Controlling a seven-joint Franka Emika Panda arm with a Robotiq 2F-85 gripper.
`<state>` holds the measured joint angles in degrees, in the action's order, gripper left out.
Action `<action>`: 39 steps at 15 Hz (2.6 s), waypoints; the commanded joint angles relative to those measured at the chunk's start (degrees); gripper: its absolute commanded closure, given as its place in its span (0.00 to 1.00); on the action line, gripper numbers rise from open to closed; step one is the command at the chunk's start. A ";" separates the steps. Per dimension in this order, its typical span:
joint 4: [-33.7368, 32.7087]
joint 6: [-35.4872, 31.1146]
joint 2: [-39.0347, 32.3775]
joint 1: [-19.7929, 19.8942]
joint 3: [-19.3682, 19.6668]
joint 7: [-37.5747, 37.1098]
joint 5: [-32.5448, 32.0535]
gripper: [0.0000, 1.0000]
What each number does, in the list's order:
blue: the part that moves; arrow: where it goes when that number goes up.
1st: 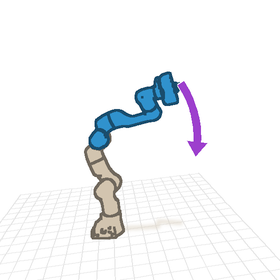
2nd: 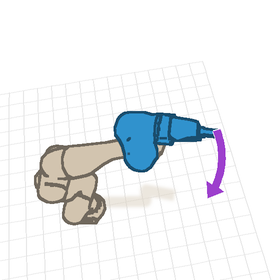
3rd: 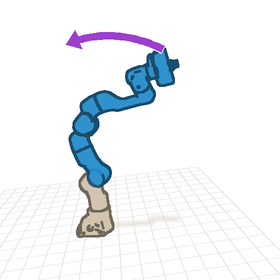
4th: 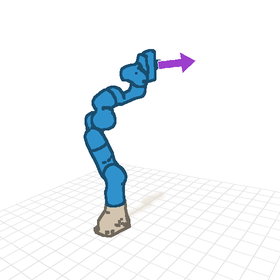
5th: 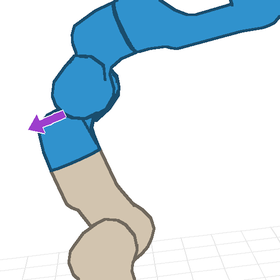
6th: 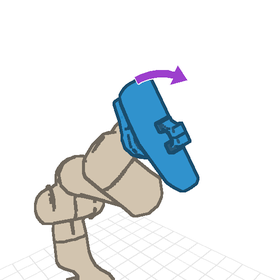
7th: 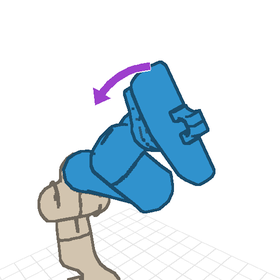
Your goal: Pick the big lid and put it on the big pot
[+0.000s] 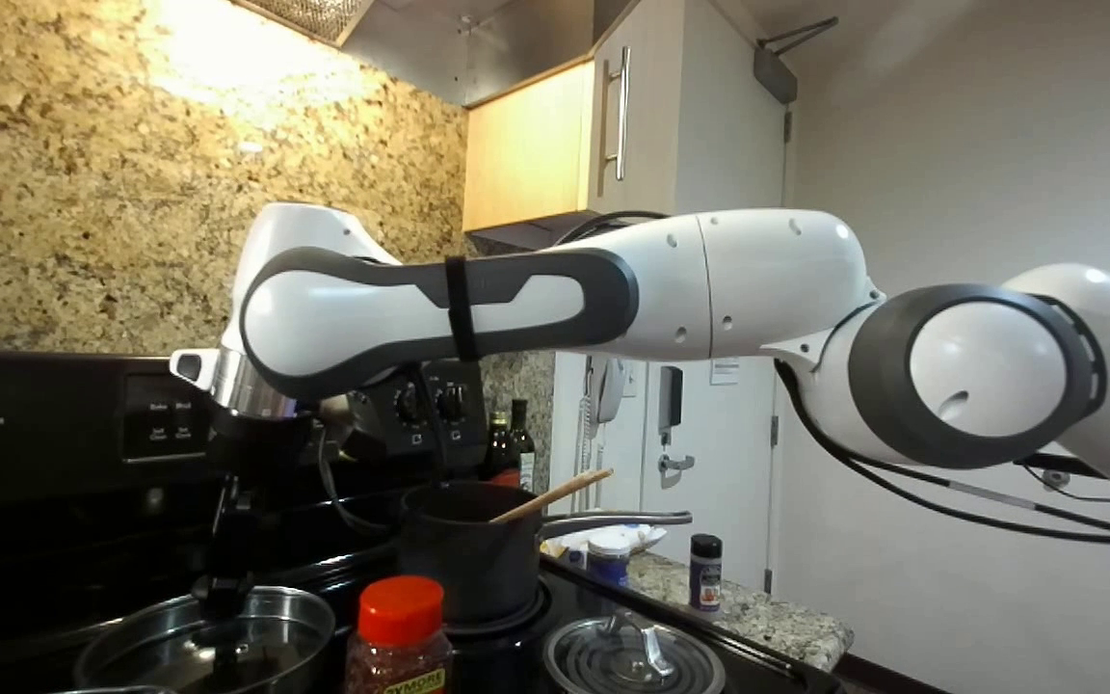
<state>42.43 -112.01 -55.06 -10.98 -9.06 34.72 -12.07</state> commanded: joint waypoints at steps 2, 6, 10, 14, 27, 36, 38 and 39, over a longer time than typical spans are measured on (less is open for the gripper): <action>-5.63 3.03 -2.87 -0.35 0.83 1.92 -0.73 0.00; -7.43 4.19 -4.13 -0.30 1.60 2.10 -0.58 0.00; -8.48 3.84 -5.36 -0.22 1.29 3.89 -0.08 0.00; -9.18 3.72 -5.83 -0.09 0.94 6.41 0.18 0.00; -9.91 3.11 -6.87 0.52 -0.77 11.90 1.11 0.66; -8.97 4.43 -1.79 0.07 -0.88 11.73 0.54 0.67; -8.74 4.59 0.23 0.00 -1.38 12.14 0.55 0.67; -8.62 5.06 1.23 -0.21 -1.24 12.06 0.20 0.67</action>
<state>33.81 -109.70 -57.85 -11.00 -9.72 44.76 -11.87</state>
